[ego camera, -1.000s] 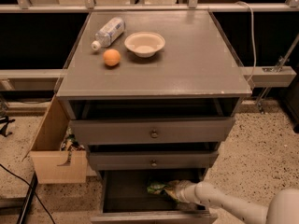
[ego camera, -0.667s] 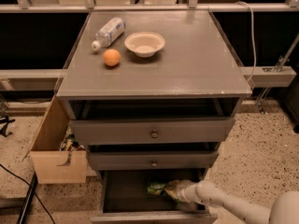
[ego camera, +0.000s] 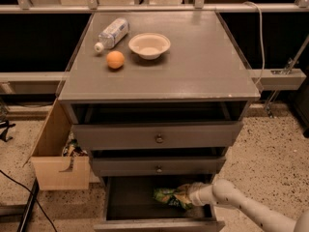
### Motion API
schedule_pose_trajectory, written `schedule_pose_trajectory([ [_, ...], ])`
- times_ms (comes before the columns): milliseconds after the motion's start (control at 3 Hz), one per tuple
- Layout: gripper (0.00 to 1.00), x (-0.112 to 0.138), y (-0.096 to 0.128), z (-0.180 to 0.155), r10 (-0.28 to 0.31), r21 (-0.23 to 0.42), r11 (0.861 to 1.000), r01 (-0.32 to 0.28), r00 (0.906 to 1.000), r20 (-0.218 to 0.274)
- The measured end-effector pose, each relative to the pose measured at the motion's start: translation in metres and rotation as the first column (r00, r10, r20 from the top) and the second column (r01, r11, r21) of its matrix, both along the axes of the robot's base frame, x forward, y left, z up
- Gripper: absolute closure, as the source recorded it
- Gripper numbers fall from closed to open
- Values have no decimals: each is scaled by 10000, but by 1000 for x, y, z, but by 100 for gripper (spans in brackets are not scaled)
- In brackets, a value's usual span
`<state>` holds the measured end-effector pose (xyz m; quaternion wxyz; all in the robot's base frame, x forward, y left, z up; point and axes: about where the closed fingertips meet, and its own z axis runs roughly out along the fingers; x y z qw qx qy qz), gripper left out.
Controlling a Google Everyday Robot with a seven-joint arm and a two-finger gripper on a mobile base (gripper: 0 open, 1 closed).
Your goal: Pick green rice chip bag from bottom drawer and place on counter
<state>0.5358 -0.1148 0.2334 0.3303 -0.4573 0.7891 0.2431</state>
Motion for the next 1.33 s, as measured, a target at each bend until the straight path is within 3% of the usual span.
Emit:
schedule_pose_trajectory([
  [333, 100, -21, -20, 41, 1030, -21, 9947, -1031, 9940, -382],
  [667, 100, -34, -33, 75, 1525, -157, 9880, -1535, 9871, -496],
  [1000, 100, -34, -58, 143, 1589, -718, 9847, -1585, 9873, 0],
  [1333, 100, -34, -58, 143, 1589, -718, 9847, -1585, 9873, 1],
])
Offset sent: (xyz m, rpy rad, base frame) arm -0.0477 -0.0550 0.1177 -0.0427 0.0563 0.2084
